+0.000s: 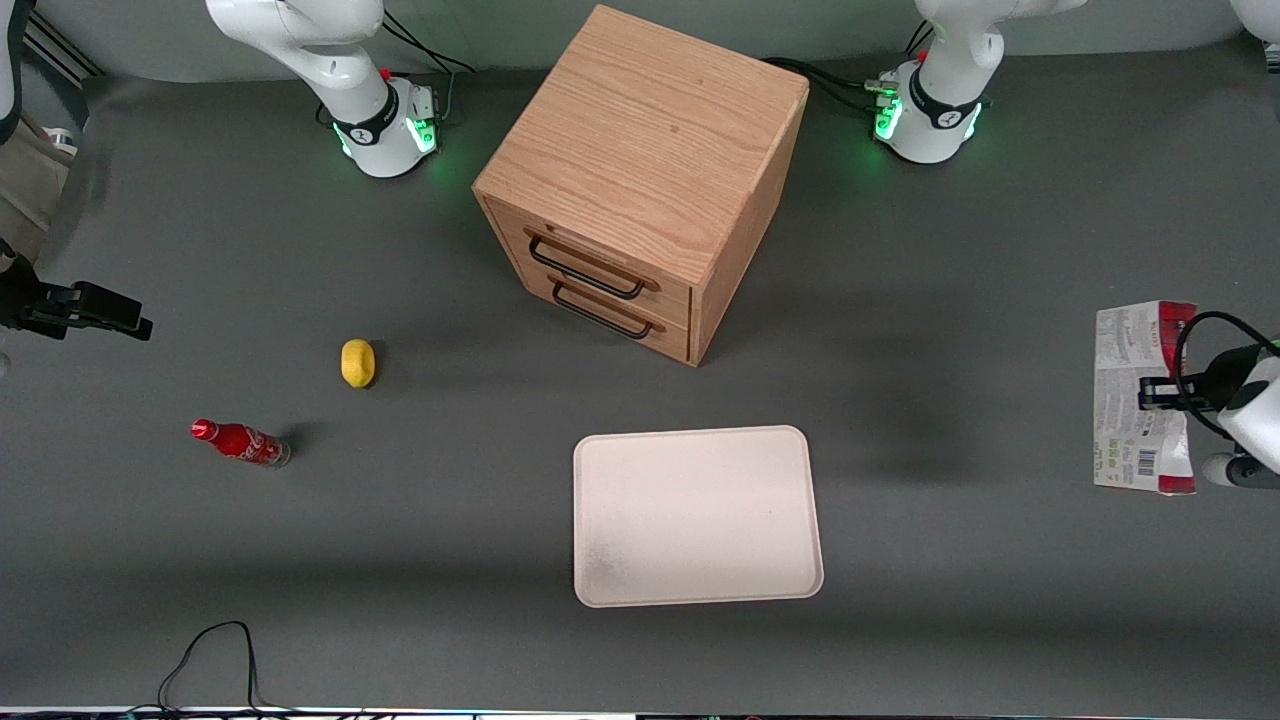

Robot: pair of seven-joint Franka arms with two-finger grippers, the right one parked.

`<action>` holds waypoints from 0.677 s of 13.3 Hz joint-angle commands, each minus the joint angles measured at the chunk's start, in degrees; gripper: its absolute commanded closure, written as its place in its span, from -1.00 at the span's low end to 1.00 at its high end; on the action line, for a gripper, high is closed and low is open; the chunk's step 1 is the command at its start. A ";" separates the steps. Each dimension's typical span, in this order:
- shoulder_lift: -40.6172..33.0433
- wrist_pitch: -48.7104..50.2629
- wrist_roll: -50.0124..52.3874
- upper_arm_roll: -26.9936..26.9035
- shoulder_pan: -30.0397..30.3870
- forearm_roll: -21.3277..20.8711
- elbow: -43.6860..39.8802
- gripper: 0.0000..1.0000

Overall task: Place red cookie box on tray
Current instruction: 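Lift the cookie box with the left gripper and carry it toward the tray, then lower the held cookie box onto the tray and open the left gripper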

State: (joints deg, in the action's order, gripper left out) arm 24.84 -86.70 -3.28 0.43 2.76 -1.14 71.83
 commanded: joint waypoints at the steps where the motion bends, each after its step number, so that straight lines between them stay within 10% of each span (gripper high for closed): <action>1: 2.13 2.85 8.97 0.44 -5.20 0.17 -5.54 1.00; 9: 19.27 -10.23 32.55 7.12 -17.78 0.34 -22.43 1.00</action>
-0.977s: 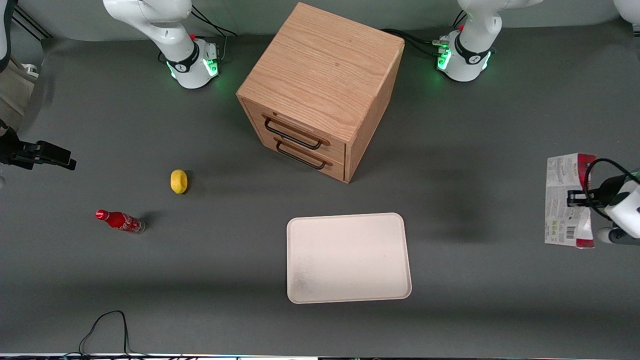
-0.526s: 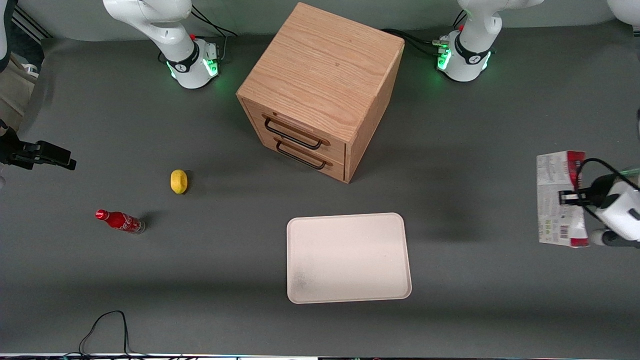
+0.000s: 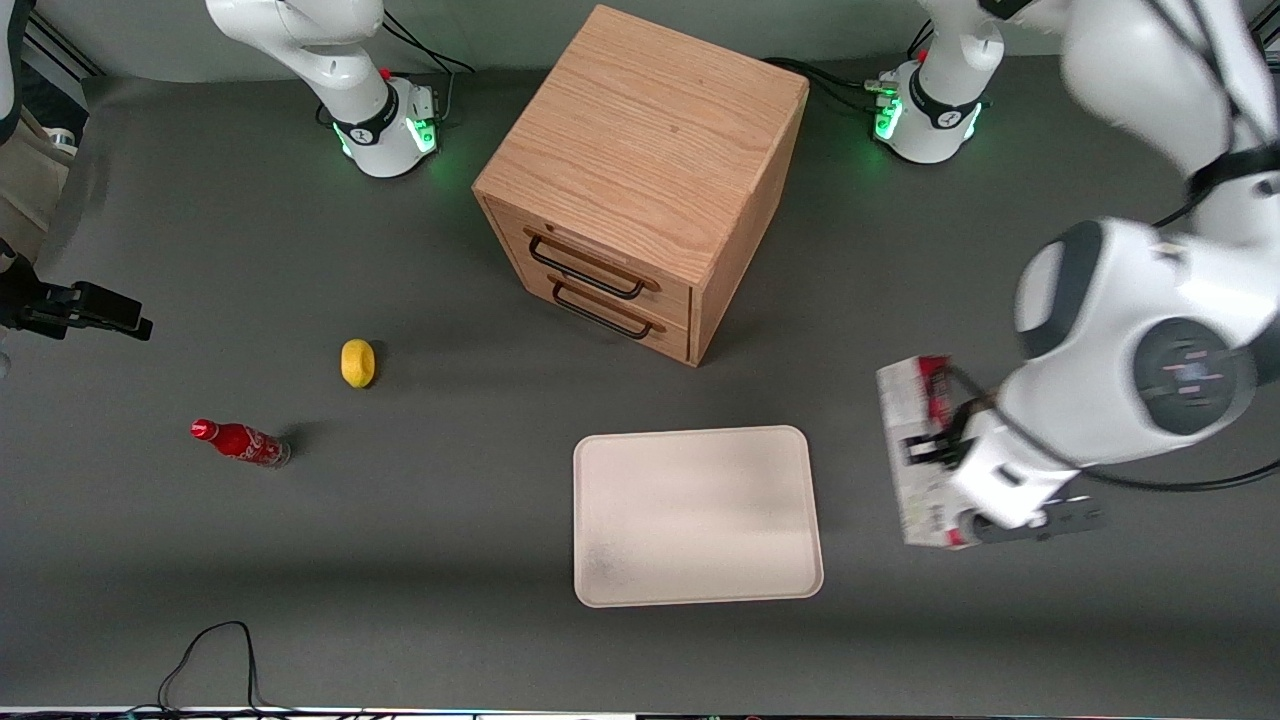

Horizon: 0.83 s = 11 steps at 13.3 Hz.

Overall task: Place red cookie box on tray
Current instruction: 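Lower the held cookie box onto the tray and open the left gripper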

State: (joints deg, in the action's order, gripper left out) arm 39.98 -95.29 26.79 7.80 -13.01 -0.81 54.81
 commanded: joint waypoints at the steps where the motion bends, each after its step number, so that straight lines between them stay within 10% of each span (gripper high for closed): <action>1: 5.01 -2.87 2.47 -0.07 -2.11 0.02 -5.41 1.00; 11: 15.92 -19.58 3.35 -1.39 -6.15 -1.30 -0.59 1.00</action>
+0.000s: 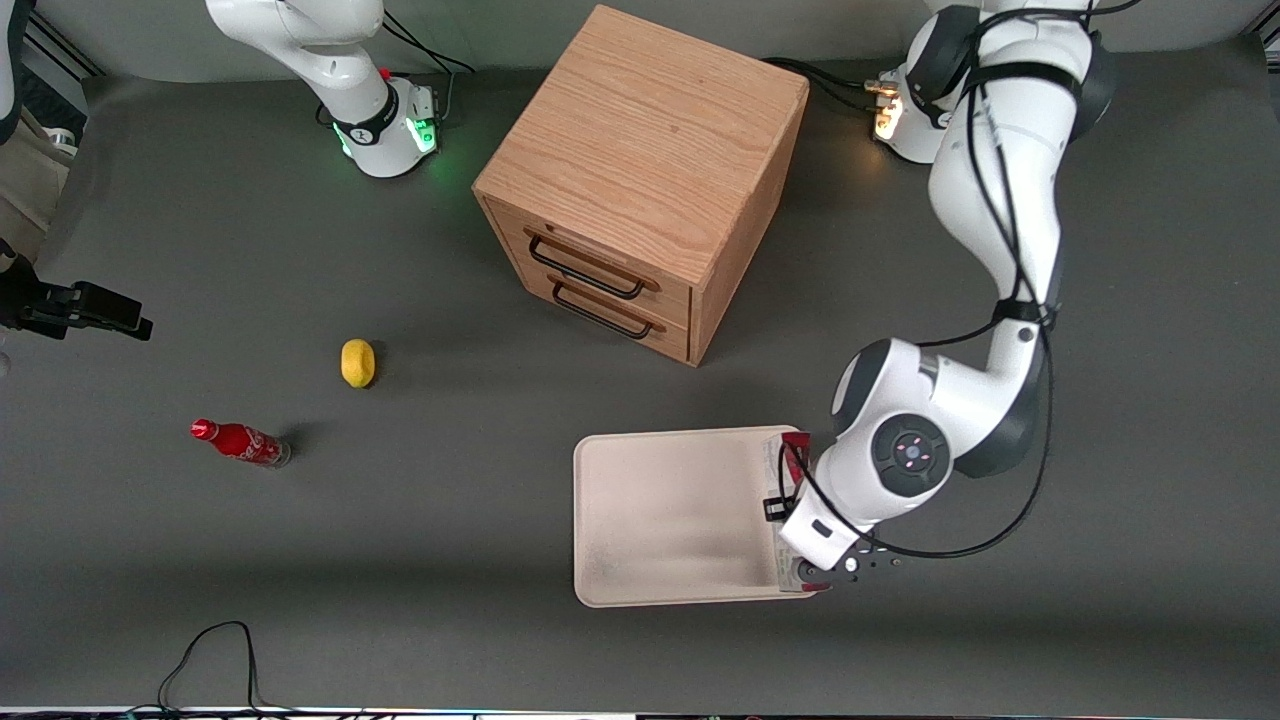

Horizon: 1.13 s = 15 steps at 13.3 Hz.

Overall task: Place red cookie box on tray
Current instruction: 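Lower the held cookie box onto the tray and open the left gripper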

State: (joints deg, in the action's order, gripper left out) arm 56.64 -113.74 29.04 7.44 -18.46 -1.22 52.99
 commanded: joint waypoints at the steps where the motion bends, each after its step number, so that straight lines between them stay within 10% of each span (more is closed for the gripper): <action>1: -0.65 -1.66 1.19 -1.02 -0.70 -0.89 2.28 1.00; 8: -0.74 -3.68 1.28 -1.02 -0.61 -1.07 4.75 1.00; 10: -1.00 -3.51 1.11 -1.02 -0.52 -1.33 4.75 -0.99; 15: -5.99 3.41 0.15 -1.02 0.88 -2.21 5.62 -1.00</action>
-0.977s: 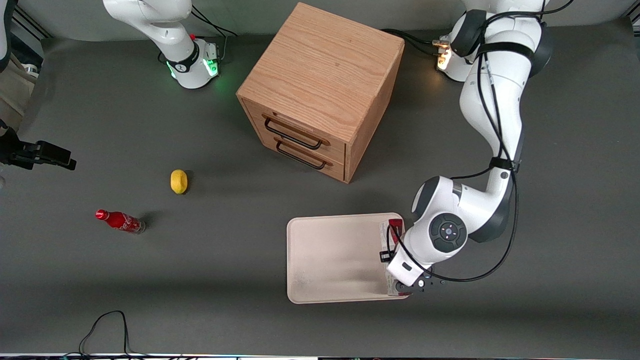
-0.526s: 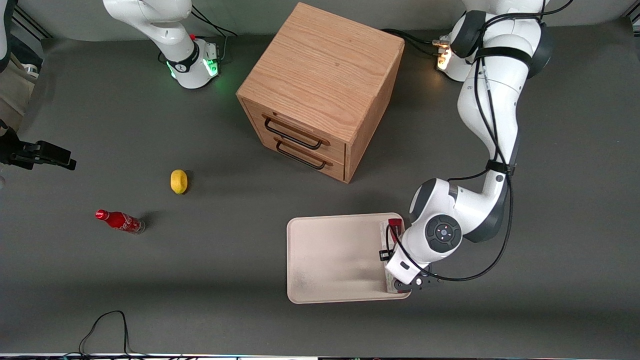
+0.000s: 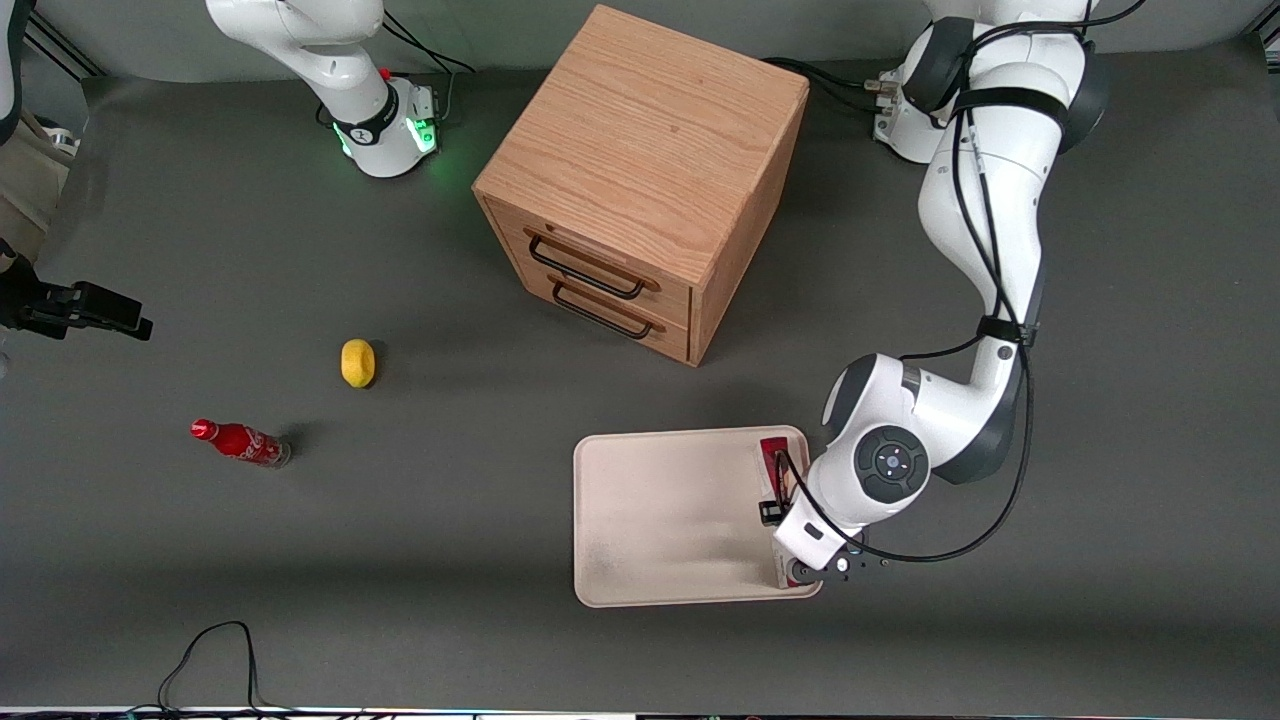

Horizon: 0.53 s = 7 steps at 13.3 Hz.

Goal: Place red cookie box on tray

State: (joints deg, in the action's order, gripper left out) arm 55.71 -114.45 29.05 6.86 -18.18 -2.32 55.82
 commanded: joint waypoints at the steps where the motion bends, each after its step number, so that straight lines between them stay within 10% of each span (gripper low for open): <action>1: -7.70 7.72 -0.04 -0.36 1.30 -1.11 3.41 -1.00; 7: -30.18 17.07 -10.31 -0.18 11.75 -0.32 20.07 -1.00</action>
State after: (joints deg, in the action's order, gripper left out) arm 36.53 -96.02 22.04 6.28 -10.53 -2.75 61.60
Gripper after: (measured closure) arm 0.000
